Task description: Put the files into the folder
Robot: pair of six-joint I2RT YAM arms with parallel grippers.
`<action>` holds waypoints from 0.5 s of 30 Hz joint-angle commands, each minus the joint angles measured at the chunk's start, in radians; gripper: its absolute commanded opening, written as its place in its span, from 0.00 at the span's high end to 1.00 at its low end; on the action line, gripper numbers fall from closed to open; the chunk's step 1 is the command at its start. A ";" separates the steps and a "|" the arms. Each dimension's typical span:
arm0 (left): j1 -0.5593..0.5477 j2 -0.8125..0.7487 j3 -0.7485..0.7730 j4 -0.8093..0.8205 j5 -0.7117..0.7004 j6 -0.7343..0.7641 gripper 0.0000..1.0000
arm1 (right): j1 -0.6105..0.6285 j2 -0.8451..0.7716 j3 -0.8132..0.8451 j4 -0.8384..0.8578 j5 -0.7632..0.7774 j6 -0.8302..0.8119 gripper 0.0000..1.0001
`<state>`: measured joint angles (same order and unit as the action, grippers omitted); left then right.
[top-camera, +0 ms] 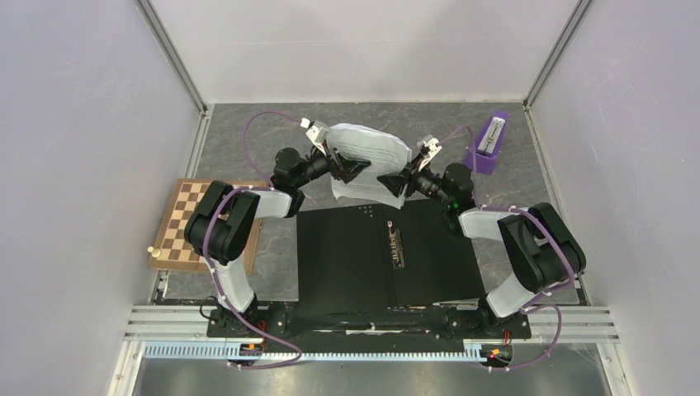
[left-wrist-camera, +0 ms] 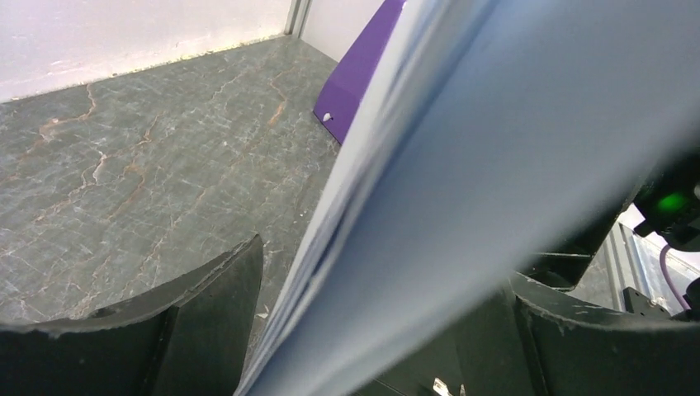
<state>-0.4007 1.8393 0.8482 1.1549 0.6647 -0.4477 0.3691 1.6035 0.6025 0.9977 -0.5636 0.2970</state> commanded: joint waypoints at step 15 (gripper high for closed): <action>-0.012 -0.009 0.034 -0.023 0.003 0.023 0.16 | -0.001 -0.021 -0.011 0.075 0.044 0.010 1.00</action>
<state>-0.4015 1.8393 0.8516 1.1290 0.6640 -0.4477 0.3683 1.6035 0.5903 1.0325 -0.5472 0.3149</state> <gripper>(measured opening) 0.834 0.059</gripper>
